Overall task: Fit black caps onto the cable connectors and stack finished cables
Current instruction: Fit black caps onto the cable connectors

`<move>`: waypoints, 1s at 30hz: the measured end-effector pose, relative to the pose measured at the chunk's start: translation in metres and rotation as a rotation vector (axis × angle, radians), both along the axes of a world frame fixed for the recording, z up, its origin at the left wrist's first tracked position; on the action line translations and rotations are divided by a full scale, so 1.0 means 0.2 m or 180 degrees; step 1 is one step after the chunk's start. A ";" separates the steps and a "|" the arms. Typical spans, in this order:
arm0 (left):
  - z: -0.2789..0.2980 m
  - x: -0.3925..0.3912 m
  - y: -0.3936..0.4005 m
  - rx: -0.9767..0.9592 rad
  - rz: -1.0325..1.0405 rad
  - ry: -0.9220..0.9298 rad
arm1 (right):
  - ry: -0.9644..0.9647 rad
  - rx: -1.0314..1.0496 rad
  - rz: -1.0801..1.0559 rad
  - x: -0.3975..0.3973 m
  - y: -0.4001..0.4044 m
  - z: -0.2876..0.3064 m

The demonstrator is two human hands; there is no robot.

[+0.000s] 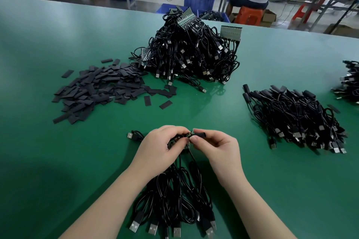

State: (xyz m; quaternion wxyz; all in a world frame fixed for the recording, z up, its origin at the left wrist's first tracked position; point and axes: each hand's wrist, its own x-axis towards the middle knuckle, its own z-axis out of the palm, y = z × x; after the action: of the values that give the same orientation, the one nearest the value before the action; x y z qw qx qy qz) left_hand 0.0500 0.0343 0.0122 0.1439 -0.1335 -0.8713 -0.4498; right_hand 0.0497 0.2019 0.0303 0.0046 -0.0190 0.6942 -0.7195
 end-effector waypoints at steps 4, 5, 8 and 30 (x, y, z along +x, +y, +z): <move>0.00 0.00 0.01 -0.0055 0.0003 -0.0016 | 0.0093 0.0074 -0.0107 0.00 0.00 -0.01; 0.00 0.00 0.01 -0.0062 0.0029 -0.0014 | 0.0131 0.0106 -0.0157 0.00 0.00 -0.01; 0.00 -0.01 0.01 0.0037 0.0229 -0.0009 | 0.0230 0.0123 -0.0355 -0.01 0.01 -0.02; 0.02 -0.01 0.00 -0.0064 0.0018 0.0092 | 0.0832 0.0305 -0.0330 -0.01 0.02 -0.02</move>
State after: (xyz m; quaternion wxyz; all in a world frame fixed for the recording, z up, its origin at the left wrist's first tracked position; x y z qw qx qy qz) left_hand 0.0488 0.0338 0.0153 0.1565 -0.1389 -0.8740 -0.4387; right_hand 0.0470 0.2062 0.0259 -0.1222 -0.0764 0.7225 -0.6761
